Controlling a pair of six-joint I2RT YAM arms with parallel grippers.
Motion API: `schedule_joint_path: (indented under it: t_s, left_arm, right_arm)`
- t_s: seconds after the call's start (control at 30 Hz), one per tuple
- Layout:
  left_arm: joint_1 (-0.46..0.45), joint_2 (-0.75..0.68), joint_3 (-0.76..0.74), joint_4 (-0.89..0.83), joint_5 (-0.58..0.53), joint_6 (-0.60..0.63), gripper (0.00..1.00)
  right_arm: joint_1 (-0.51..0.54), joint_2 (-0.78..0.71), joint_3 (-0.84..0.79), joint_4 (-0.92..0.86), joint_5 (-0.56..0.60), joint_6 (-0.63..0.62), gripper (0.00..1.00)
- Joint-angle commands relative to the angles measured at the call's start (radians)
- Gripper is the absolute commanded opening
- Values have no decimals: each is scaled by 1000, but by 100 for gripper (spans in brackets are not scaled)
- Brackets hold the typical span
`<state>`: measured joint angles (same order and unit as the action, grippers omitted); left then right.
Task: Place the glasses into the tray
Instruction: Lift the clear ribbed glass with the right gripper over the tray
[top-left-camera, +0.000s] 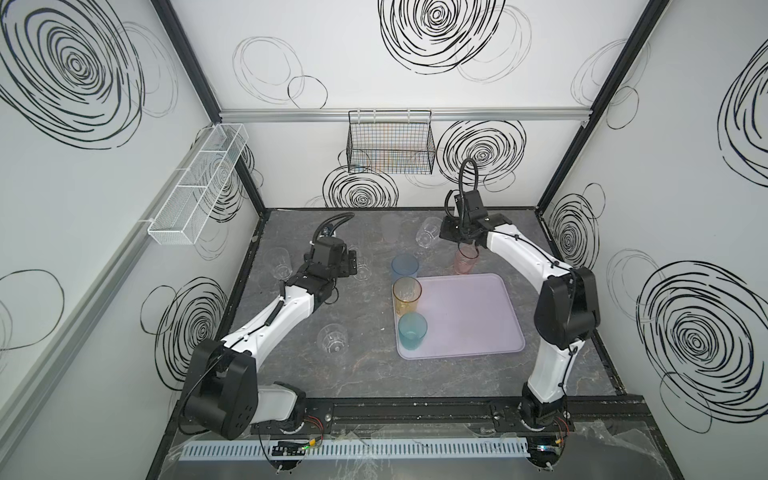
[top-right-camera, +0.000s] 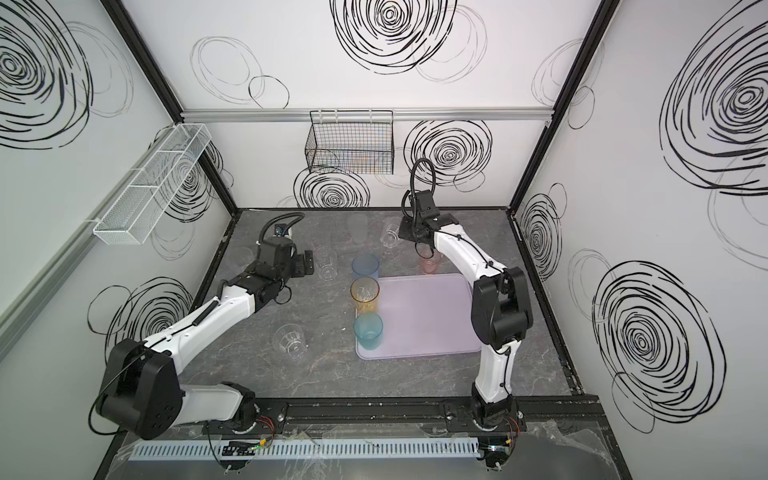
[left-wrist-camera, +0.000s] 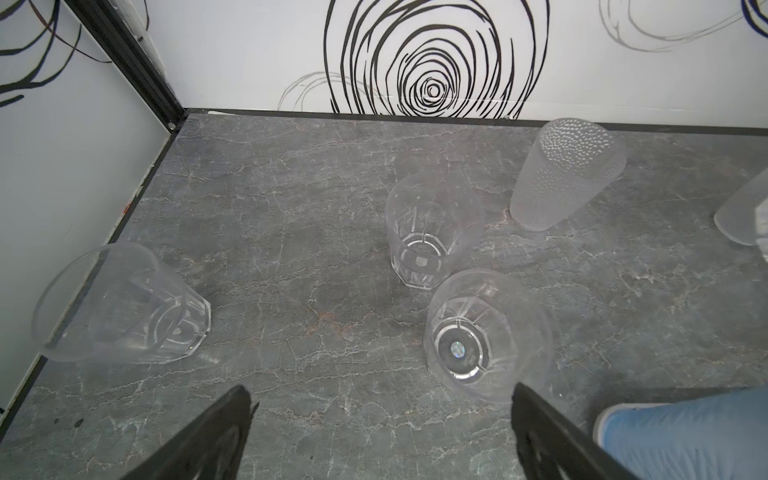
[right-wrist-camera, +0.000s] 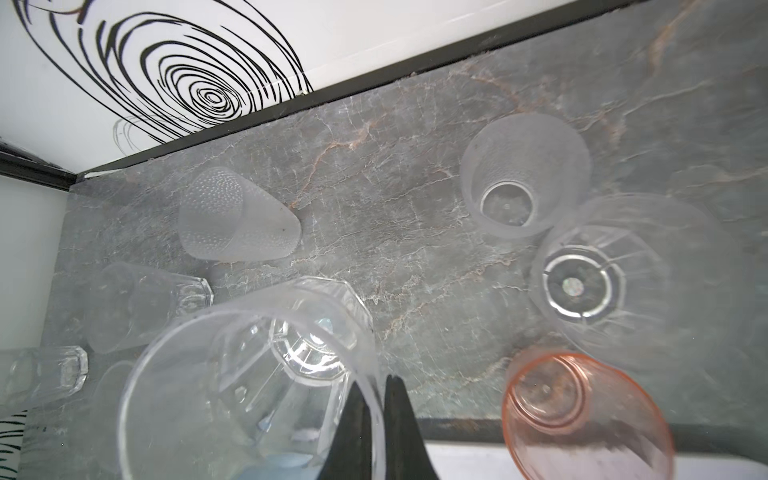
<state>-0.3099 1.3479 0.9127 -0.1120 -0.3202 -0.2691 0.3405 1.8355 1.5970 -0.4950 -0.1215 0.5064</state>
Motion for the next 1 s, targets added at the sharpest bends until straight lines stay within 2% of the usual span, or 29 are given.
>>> schedule_joint_path:
  t_s: [0.0, 0.2, 0.37, 0.43, 0.6, 0.77, 0.97]
  left_arm:
    - [7, -34, 48, 20, 64, -30, 100]
    - [11, -57, -15, 135, 196, -57, 100]
    - [33, -50, -63, 272, 343, -154, 100]
    - [23, -51, -84, 321, 347, -179, 100]
    - [-12, -75, -165, 431, 309, -120, 99]
    - [-15, -93, -245, 557, 351, -96, 98]
    - [3, -88, -293, 637, 392, -91, 98]
  right_arm:
    - [4, -77, -64, -121, 60, -86, 0]
    - [38, -195, -169, -225, 35, -125, 0]
    - [85, -240, -290, -215, 56, -123, 0]
    - [97, -233, -299, -198, 55, -122, 0]
    - [122, -189, -291, -158, 93, -138, 0]
    - [127, -153, -323, -71, 121, -133, 0]
    - [146, -98, -313, -64, 128, -128, 0]
